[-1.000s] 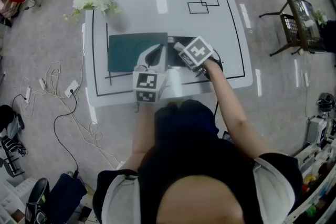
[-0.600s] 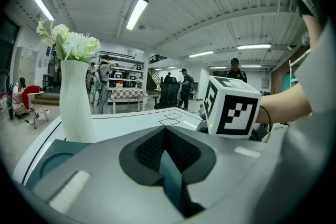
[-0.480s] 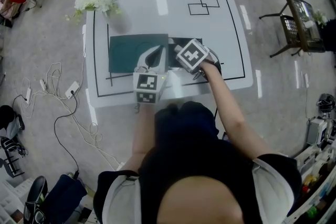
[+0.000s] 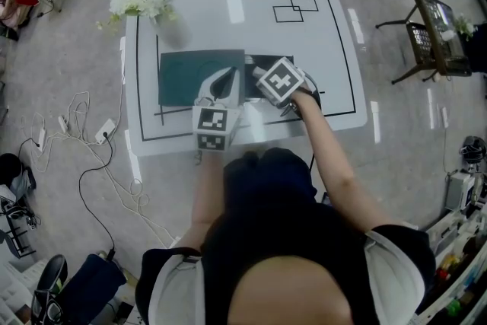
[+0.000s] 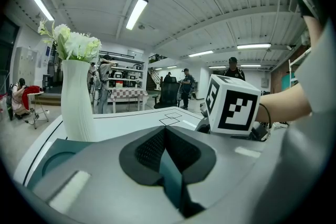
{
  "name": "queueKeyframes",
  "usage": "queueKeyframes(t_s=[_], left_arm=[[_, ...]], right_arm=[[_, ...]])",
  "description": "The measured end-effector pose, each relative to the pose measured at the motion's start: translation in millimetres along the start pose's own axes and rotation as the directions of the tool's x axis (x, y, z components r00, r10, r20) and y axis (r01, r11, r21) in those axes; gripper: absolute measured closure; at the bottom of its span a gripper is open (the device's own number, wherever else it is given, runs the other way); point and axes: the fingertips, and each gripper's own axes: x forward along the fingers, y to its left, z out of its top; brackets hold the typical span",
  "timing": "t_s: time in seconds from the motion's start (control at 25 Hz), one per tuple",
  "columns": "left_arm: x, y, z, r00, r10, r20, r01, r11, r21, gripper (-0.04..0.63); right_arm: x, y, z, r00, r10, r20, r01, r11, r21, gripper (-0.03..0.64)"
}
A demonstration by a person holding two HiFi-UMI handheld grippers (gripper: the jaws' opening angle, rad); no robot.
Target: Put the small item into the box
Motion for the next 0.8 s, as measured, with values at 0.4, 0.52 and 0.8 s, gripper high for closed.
queueKeyframes(t_s=[0.4,0.52,0.8], left_arm=[[1.1,-5.1,0.5,1.000,-0.012,-0.002,0.012,1.000,0.010,0.586],[0.7,-5.8,0.6,1.000,-0.015,-0.002,0.015,1.000,0.011,0.586],[-1.9,-8.3,-0.6,1.000,-0.016,-0.005,0.016,1.000,0.013,0.586]], right_arm=[[-7.3,8.9,20.3,0.987,0.074,0.144,-0.077,0.997,0.016,0.391],[-9.3,10.6,22.2,0.984,0.082,0.159,-0.085,0.996,0.016,0.389],[-13.5,3.0,22.7,0.983,0.035,0.181,-0.034,0.999,-0.009,0.387]])
